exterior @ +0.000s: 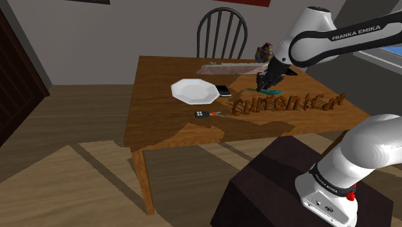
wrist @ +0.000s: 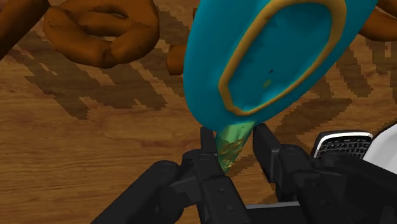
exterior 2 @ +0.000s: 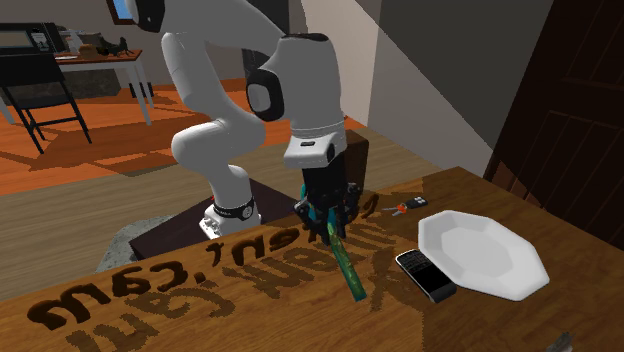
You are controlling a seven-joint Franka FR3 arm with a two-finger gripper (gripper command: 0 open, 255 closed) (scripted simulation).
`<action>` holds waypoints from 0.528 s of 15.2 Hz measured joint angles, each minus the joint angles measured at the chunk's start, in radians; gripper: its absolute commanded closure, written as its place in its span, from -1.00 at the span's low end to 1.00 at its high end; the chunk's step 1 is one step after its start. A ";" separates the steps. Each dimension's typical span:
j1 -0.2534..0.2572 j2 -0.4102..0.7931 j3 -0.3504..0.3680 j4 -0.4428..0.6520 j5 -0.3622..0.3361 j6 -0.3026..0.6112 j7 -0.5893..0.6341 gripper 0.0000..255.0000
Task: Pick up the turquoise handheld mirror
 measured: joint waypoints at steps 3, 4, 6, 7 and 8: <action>0.000 -0.017 0.000 0.034 0.000 -0.050 0.000 1.00; 0.000 -0.022 -0.001 0.040 0.000 -0.061 0.000 1.00; 0.000 -0.037 -0.002 0.056 0.000 -0.093 -0.001 1.00; 0.000 -0.039 -0.002 0.067 0.000 -0.106 -0.001 1.00; 0.000 -0.046 -0.002 0.077 0.000 -0.124 0.000 1.00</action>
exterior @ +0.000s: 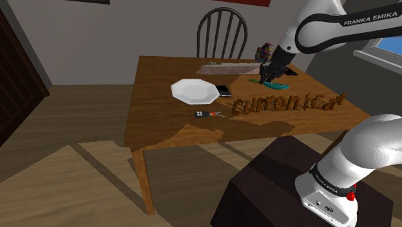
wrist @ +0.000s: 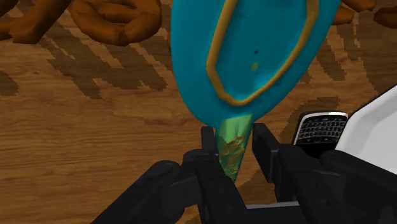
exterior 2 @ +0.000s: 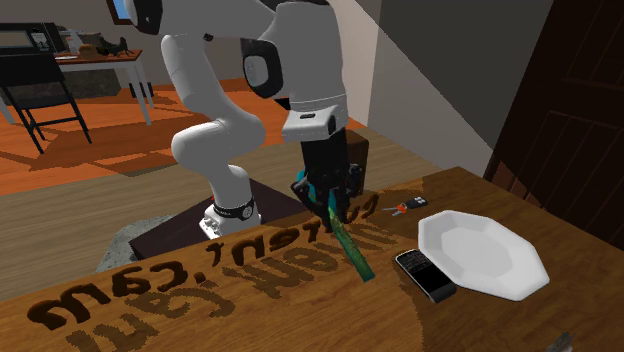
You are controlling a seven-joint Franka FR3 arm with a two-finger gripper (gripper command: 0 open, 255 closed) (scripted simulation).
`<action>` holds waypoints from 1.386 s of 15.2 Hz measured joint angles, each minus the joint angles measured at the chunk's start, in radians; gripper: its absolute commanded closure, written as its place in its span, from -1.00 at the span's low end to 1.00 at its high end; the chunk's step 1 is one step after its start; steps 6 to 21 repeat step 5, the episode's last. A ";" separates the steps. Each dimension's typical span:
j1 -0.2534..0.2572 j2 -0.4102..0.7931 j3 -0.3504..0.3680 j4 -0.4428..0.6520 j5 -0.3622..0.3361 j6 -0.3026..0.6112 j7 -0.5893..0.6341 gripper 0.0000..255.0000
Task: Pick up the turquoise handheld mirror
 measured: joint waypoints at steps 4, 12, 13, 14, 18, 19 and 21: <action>0.000 -0.014 0.000 0.046 0.000 -0.060 0.000 1.00; -0.001 -0.017 -0.002 0.054 -0.001 -0.070 -0.002 1.00; -0.001 -0.017 -0.002 0.054 -0.001 -0.070 -0.002 1.00; -0.001 -0.017 -0.002 0.054 -0.001 -0.070 -0.002 1.00; -0.001 -0.017 -0.002 0.054 -0.001 -0.070 -0.002 1.00; -0.001 -0.017 -0.002 0.054 -0.001 -0.070 -0.002 1.00; -0.001 -0.017 -0.002 0.054 -0.001 -0.070 -0.002 1.00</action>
